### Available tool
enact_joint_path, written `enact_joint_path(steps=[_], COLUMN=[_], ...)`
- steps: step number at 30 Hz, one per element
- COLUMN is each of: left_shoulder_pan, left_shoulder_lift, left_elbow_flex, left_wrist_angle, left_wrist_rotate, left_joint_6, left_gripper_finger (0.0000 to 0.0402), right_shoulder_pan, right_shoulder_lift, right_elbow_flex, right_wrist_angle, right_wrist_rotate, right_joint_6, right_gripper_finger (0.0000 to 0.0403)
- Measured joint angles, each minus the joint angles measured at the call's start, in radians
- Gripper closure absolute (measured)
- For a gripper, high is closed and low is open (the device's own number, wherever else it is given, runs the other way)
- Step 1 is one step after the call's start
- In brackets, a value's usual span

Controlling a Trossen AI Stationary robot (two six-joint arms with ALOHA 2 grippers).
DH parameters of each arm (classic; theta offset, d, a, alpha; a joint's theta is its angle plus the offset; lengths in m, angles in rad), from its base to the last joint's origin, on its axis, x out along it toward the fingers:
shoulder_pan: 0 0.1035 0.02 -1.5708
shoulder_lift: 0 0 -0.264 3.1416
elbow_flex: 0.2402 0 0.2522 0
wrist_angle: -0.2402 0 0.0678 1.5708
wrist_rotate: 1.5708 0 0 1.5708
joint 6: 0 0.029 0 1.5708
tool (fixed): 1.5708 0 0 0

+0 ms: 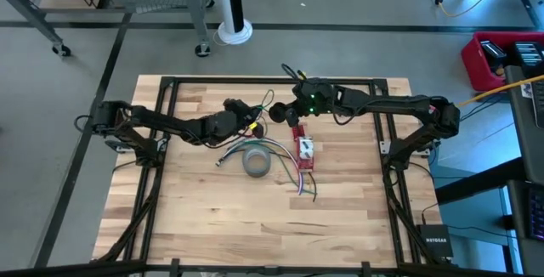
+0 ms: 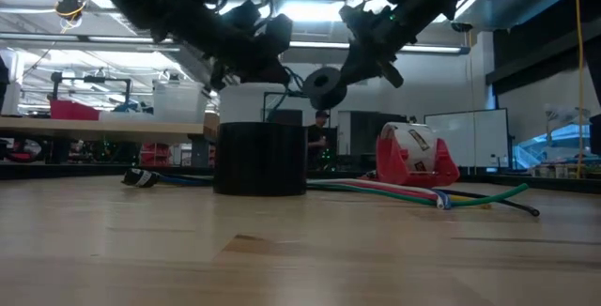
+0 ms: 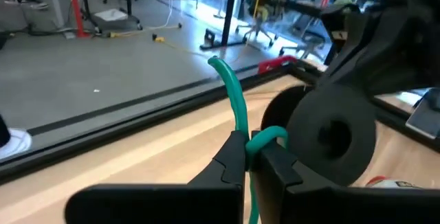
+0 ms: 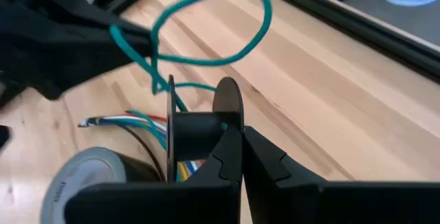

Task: Coil cords
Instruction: Coil the green wire onto the black spool

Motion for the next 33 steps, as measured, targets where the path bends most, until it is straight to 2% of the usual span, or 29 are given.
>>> enact_joint_path(steps=[4, 8, 17, 26, 33], left_shoulder_pan=[0.015, 0.023, 0.025, 0.024, 0.026], left_shoulder_lift=[0.0, 0.0, 0.0, -0.001, -0.001], left_elbow_flex=[0.076, 0.127, 0.167, 0.169, 0.169], left_wrist_angle=[-0.148, -0.209, -0.208, -0.256, -0.253], left_wrist_rotate=[0.0, 0.0, 0.006, 0.016, 0.044], left_joint_6=[-0.002, -0.019, -0.106, -0.161, -0.113], left_gripper_finger=[0.04, 0.0397, 0.0398, 0.0397, 0.0363], right_shoulder_pan=[0.0, 0.0, 0.001, 0.0, 0.0], right_shoulder_lift=[0.003, 0.003, 0.004, 0.006, 0.006], right_elbow_flex=[0.0, 0.0, 0.0, -0.003, -0.003], right_wrist_angle=[-0.018, -0.022, -0.017, 0.065, 0.082], right_wrist_rotate=[0.002, 0.01, 0.136, 0.053, 0.045], right_joint_6=[0.0, 0.004, 0.069, 0.105, 0.109], right_gripper_finger=[0.04, 0.04, 0.04, 0.04, 0.04])
